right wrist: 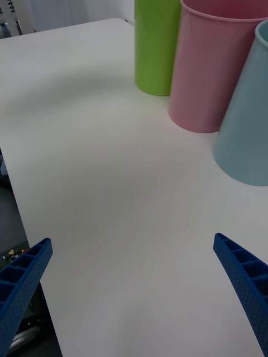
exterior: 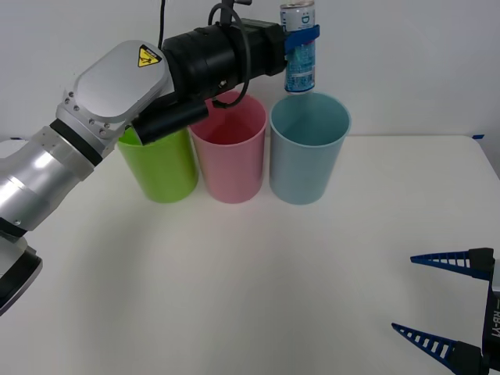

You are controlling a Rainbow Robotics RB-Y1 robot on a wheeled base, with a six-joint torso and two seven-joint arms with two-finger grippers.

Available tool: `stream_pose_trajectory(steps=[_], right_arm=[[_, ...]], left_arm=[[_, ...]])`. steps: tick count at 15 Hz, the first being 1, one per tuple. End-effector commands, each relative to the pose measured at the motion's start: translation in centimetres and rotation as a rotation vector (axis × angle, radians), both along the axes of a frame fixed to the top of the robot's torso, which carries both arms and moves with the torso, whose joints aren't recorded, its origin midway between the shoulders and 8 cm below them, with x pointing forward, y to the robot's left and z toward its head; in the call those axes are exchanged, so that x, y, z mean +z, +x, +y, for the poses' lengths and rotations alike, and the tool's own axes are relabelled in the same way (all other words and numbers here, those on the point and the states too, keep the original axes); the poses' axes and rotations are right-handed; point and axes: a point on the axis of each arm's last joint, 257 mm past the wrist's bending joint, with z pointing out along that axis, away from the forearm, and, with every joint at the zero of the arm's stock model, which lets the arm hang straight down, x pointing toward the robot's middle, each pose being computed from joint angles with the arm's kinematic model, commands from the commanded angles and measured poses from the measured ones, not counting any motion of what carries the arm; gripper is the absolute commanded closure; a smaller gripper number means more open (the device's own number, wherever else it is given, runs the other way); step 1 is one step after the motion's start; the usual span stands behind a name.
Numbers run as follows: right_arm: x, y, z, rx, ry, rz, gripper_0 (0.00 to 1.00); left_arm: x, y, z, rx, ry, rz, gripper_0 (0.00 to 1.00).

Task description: Put cans in the blue bin and PET bottles in the pink bin and trash in the green bin.

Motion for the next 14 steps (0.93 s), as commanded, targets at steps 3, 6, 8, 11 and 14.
stream_pose_trajectory(steps=[3,6,8,11,14], right_arm=[[0.0,0.0,0.0,0.0,0.0,0.0,0.0],[0.0,0.0,0.0,0.0,0.0,0.0,0.0],[0.0,0.0,0.0,0.0,0.0,0.0,0.0],[0.0,0.0,0.0,0.0,0.0,0.0,0.0],[0.0,0.0,0.0,0.0,0.0,0.0,0.0]], left_arm=[[-2.5,1.4,-1.7,0.03,0.057,0.009,1.0],[-2.8,3.0,-2.2,0.062,0.097,-0.006,1.0],[-3.5,3.4,-2.5,0.077,0.124,-0.015,1.0],[-5.0,3.4,-3.0,0.07,0.151,0.002,1.0],[-5.8,3.4,-3.4,0.073,0.168,0.004,1.0]])
